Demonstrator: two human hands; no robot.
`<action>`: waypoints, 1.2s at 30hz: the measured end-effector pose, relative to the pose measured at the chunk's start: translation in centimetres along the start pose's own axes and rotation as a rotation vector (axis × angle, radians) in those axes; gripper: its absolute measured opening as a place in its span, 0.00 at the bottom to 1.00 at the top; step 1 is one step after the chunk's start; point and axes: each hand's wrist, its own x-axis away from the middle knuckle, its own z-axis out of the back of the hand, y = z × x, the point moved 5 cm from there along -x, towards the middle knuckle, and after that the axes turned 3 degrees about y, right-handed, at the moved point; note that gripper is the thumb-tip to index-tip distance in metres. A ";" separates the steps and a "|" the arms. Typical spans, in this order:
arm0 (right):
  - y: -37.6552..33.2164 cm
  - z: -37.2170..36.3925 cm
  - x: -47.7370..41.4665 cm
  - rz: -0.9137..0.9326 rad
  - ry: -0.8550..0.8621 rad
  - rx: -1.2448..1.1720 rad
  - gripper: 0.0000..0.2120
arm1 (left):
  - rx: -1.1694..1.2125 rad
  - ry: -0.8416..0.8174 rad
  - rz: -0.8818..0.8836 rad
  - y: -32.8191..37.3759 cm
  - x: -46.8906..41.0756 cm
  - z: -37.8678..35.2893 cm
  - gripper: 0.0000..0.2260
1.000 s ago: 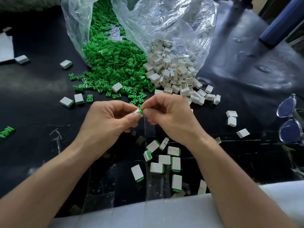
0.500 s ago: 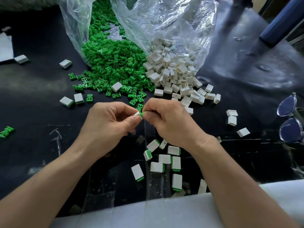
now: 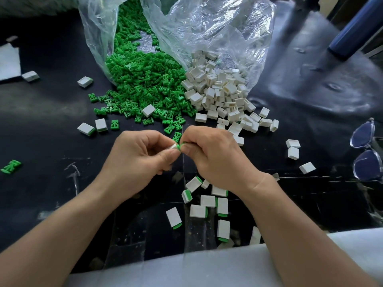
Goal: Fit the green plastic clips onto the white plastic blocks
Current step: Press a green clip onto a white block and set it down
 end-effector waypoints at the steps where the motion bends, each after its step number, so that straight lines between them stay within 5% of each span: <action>1: 0.0 -0.2 0.0 -0.003 -0.019 0.026 0.05 | -0.086 0.024 -0.037 -0.1 0.0 0.0 0.04; 12: -0.4 -0.8 0.2 0.066 -0.088 0.173 0.05 | -0.406 0.050 -0.211 0.5 0.4 0.0 0.04; 20: 0.8 0.0 -0.2 -0.117 0.030 -0.193 0.05 | 0.065 0.054 -0.034 0.5 -0.3 0.1 0.04; 36: 0.6 0.1 -0.1 -0.031 0.013 -0.112 0.05 | 0.130 0.011 0.032 0.5 -0.4 0.1 0.06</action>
